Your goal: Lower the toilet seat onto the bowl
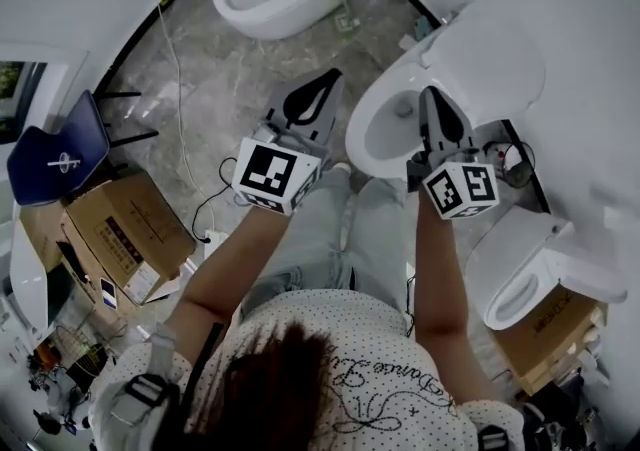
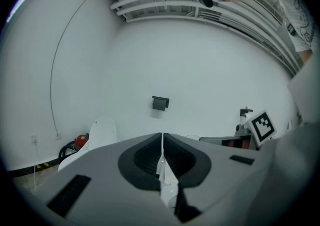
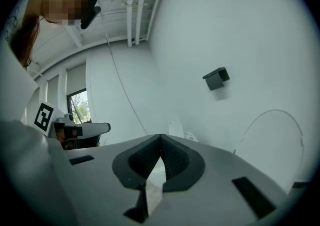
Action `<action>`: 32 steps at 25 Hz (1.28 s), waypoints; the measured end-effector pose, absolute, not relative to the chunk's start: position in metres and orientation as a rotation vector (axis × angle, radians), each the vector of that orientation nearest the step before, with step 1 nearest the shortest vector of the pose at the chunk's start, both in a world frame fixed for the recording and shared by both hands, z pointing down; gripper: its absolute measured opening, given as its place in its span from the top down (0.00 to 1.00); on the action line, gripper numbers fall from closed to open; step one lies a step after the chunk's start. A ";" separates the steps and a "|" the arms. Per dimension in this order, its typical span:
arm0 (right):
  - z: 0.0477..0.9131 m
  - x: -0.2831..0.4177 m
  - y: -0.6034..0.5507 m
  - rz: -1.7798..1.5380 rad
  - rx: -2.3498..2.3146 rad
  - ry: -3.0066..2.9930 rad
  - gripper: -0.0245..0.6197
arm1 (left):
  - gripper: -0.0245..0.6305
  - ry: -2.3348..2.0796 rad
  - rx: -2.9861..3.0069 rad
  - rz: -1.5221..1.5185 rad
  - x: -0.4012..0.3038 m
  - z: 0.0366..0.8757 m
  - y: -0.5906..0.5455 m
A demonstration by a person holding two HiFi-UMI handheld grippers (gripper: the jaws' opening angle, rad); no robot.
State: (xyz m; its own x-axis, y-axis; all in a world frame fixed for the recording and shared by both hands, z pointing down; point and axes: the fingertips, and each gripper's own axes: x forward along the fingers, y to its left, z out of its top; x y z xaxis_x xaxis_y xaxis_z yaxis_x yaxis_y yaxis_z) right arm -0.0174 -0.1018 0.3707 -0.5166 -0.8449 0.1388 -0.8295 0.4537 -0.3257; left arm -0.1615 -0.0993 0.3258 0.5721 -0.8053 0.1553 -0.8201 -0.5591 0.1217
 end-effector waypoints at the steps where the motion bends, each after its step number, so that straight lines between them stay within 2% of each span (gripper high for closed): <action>1: 0.359 -0.014 -0.101 -0.519 -1.546 2.641 0.94 | 0.94 -1.358 2.626 0.109 -0.159 0.321 -0.100; 10: 0.278 0.031 -0.076 -0.298 -1.666 2.569 0.94 | 0.95 -1.281 2.685 0.024 -0.128 0.273 -0.098; 32: 0.188 0.135 -0.025 0.076 -1.820 2.438 0.95 | 0.95 -1.248 2.828 0.004 -0.040 0.214 -0.060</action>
